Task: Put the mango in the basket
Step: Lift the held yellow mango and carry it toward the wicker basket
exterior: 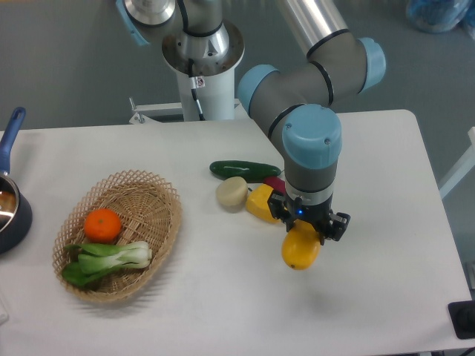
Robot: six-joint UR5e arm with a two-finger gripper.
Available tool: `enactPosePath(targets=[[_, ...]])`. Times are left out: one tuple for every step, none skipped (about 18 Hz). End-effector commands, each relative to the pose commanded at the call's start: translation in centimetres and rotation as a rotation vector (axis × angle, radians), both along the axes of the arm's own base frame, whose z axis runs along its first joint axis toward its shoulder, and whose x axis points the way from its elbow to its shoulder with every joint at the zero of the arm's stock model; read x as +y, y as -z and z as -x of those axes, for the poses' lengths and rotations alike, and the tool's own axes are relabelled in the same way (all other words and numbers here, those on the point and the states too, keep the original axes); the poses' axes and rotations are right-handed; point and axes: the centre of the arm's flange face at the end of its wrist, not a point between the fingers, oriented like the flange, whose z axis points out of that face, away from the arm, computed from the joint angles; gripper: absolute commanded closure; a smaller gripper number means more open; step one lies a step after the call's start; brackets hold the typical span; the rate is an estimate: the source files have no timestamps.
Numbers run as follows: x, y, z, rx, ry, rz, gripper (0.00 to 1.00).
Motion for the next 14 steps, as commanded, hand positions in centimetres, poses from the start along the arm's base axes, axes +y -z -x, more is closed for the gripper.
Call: enactPosePath(targets=[[0.1, 0.0, -0.1, -0.001, 0.002, 0.001, 0.74], [0.1, 0.1, -0.2, -0.003, 0.003, 0.001, 0.74], [0.2, 0.1, -0.3, -0.003, 0.003, 0.0, 0.74], [0.4, 0.1, -0.5, -0.002, 0.008, 0.0, 0.74], [0.5, 0.1, -0.6, -0.003, 0.007, -0.002, 0.74], [1.0, 0.1, -1.1, -0.005, 0.012, -0.007, 0.74], [1.6, 0.3, -1.7, -0.008, 0.016, -0.007, 0.74], [1.9, 0.4, -2.1, -0.009, 0.012, -0.007, 0.73], [2.3, 0.5, -2.5, -0.01, 0.004, -0.007, 0.73], [2.8, 0.7, -3.2, -0.013, 0.007, -0.004, 0.74], [3.4, 0.8, -3.9, -0.016, 0.021, 0.0, 0.74], [3.7, 1.2, -4.7, -0.019, 0.033, 0.005, 0.74], [4.0, 1.9, -5.7, -0.03, 0.045, 0.009, 0.74], [4.3, 2.3, -6.7, -0.034, 0.059, 0.012, 0.74]])
